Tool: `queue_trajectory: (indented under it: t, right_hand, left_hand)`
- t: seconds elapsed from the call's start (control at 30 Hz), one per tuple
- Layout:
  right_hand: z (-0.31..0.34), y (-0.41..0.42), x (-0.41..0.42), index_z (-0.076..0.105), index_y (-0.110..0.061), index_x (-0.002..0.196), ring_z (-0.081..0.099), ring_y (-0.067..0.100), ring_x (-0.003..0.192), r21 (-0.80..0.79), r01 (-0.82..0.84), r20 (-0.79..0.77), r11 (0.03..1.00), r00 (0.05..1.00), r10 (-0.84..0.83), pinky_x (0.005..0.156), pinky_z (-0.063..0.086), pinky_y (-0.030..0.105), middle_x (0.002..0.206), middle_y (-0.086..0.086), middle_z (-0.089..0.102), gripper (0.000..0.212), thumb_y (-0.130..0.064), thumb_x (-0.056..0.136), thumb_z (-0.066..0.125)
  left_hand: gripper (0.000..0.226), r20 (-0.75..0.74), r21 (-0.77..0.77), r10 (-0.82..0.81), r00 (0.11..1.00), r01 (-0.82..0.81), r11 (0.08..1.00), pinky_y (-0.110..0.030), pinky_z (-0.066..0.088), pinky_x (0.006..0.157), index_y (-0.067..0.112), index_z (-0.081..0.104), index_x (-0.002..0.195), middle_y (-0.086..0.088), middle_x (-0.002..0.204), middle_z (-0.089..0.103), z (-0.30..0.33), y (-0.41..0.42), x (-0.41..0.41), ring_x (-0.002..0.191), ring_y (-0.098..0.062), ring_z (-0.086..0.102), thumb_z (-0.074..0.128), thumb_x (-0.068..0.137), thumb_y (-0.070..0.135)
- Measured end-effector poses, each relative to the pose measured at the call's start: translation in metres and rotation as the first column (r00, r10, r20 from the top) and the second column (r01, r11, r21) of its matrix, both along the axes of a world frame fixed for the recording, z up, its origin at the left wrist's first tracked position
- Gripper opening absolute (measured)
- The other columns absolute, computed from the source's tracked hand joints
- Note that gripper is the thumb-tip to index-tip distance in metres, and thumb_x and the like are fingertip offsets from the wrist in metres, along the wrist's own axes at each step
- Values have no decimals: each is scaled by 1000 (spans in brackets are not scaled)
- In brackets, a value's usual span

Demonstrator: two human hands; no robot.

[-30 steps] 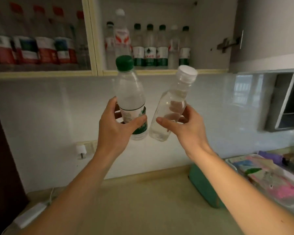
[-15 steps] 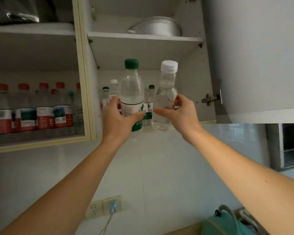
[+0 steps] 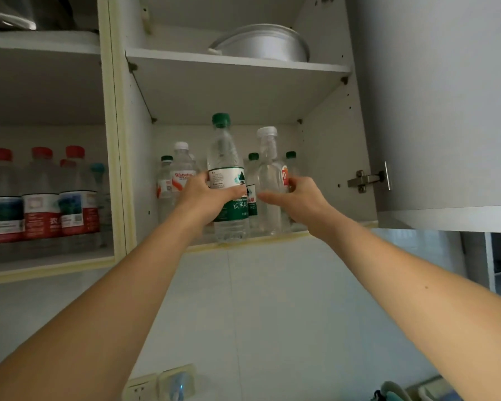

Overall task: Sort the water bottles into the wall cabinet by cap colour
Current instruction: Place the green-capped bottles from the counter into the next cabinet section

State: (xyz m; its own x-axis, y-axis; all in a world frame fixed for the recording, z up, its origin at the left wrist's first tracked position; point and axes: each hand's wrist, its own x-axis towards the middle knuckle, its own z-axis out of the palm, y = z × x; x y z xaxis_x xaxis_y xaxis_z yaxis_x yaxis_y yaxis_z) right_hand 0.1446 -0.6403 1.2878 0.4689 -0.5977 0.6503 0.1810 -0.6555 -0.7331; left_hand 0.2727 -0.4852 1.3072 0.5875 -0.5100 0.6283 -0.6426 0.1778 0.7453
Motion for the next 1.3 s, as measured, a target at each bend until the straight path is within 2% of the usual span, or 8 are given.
queue_trajectory:
  t: [0.07, 0.23, 0.37, 0.63, 0.8, 1.0, 1.17, 1.3]
  right_hand:
    - [-2, -13, 11, 66, -21, 101, 56, -5, 45, 8, 22, 0, 1000, 1000, -22, 41, 43, 13, 71, -8, 62, 34, -39, 79, 85]
    - [2, -29, 32, 62, -23, 114, 63, 8, 72, 15, 37, -44, 999, 998, -36, 46, 45, 17, 88, -5, 67, 45, -44, 80, 82]
    - [4, -40, 45, 58, -30, 97, 61, 5, 71, 22, 34, -87, 999, 996, -32, 47, 43, 16, 82, -9, 63, 32, -44, 80, 82]
    - [12, -50, 52, 60, -21, 113, 70, 24, 96, 55, -20, -142, 998, 990, 28, 89, 60, 43, 104, 4, 70, 42, -40, 82, 82]
    - [10, -48, 53, 61, -17, 121, 69, 22, 96, 51, -10, -144, 999, 989, 18, 86, 60, 41, 104, 4, 70, 48, -40, 83, 80]
    - [4, -38, 49, 64, -14, 107, 67, 17, 83, -151, 195, -192, 969, 956, -223, 66, 54, 30, 88, 1, 68, 41, -50, 88, 72]
    - [-1, -12, 32, 49, -13, 137, 53, 26, 118, -335, 373, 18, 865, 921, -390, 91, 42, 32, 133, 9, 51, 50, -43, 98, 58]
    - [-17, 25, 11, 49, -12, 139, 48, 21, 118, -529, 411, 218, 742, 911, -349, 90, 41, 30, 132, 6, 50, 40, -24, 101, 54]
  left_hand:
    - [56, -26, 39, 2, 1000, -1, 999, -46, 59, 88, 24, 64, 120, 2, 109, 73, 2, -8, 8, 96, -20, 72, 89, 72, 37]
    - [58, -76, 47, -10, 997, 14, 999, -45, 59, 90, 18, 59, 127, -3, 117, 70, 6, -29, 22, 99, -21, 70, 86, 77, 29]
    - [60, -81, 44, -16, 997, 20, 999, -34, 59, 79, 14, 54, 132, -1, 118, 64, 4, -48, 29, 92, -16, 66, 83, 81, 25]
    - [67, -86, 63, -1, 996, 6, 998, -41, 56, 93, 15, 47, 139, -9, 136, 59, 8, -66, 36, 117, -27, 62, 81, 83, 25]
    - [65, -20, 77, 42, 999, -41, 996, -36, 51, 91, 13, 48, 142, -9, 138, 59, 5, -65, 33, 121, -26, 60, 79, 86, 23]
    - [59, 157, 194, 99, 983, -129, 972, -46, 48, 105, 12, 49, 139, -10, 137, 60, 2, -57, 27, 123, -28, 58, 77, 87, 20]
    - [52, 279, 64, 190, 941, -216, 974, -22, 47, 74, 13, 51, 132, 6, 112, 59, 1, -27, 16, 92, -4, 58, 75, 89, 28]
    - [38, 358, -32, 177, 917, -177, 984, -20, 48, 73, 17, 56, 130, 15, 98, 58, -8, 17, -6, 88, -2, 58, 67, 96, 30]
